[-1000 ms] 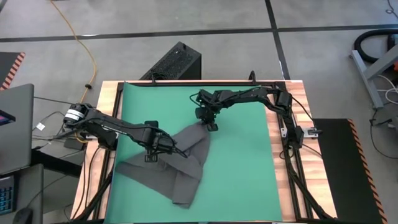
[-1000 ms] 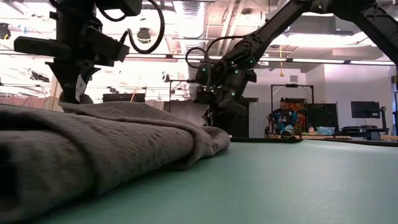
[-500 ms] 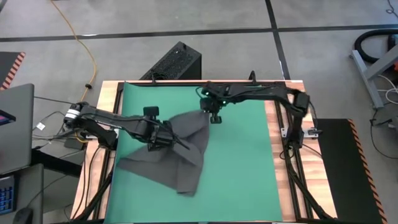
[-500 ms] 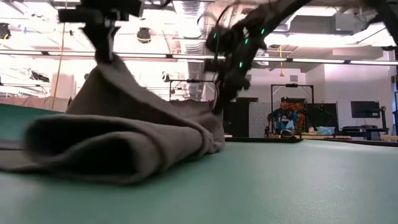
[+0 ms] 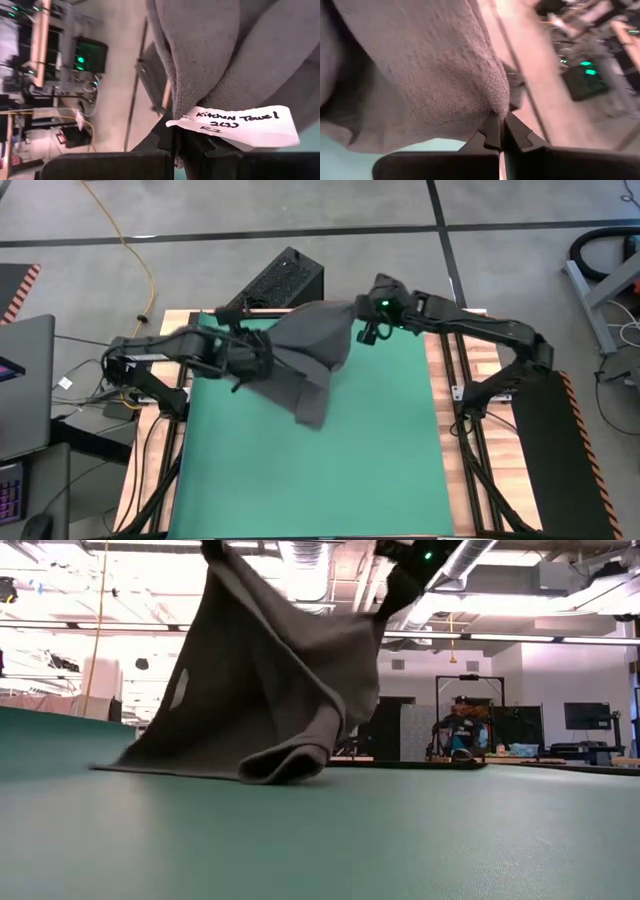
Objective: Roll towel
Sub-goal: Roll the gray towel
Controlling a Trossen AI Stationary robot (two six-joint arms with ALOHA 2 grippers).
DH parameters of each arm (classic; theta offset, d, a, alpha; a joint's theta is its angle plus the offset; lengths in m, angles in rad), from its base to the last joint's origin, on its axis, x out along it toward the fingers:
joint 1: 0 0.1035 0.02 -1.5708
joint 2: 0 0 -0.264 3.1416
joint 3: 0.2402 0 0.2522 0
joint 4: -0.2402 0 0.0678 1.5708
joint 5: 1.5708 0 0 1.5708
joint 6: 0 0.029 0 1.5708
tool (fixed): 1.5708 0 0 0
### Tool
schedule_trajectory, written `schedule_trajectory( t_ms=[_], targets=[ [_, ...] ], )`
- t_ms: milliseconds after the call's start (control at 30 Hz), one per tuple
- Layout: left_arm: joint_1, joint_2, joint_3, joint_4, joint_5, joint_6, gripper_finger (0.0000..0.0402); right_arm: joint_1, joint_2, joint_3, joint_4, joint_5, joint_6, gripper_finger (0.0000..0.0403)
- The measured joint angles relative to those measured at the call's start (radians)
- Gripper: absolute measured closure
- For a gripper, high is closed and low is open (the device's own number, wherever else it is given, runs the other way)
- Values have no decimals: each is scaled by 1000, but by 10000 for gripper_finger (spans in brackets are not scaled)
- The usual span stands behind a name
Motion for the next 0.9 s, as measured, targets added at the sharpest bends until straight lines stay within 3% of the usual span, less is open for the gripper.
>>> schedule_trajectory(
  t_ms=[367, 600, 700, 833, 900],
  targets=[
    [124, 0, 235, 7, -68, 294, 401, 60, -169, 0, 97, 291, -123, 390],
    [218, 1, 321, 15, -57, 464, 401, 85, -201, 0, 187, 344, -172, 390],
    [252, 1, 359, 14, 39, 555, 401, 109, -201, 0, 187, 383, -173, 390],
    [300, -3, 397, 8, 266, 699, 401, 136, -195, 0, 230, 496, -224, 390],
    [324, -7, 409, 9, 305, 773, 401, 135, -192, 0, 261, 546, -270, 390]
  ],
)
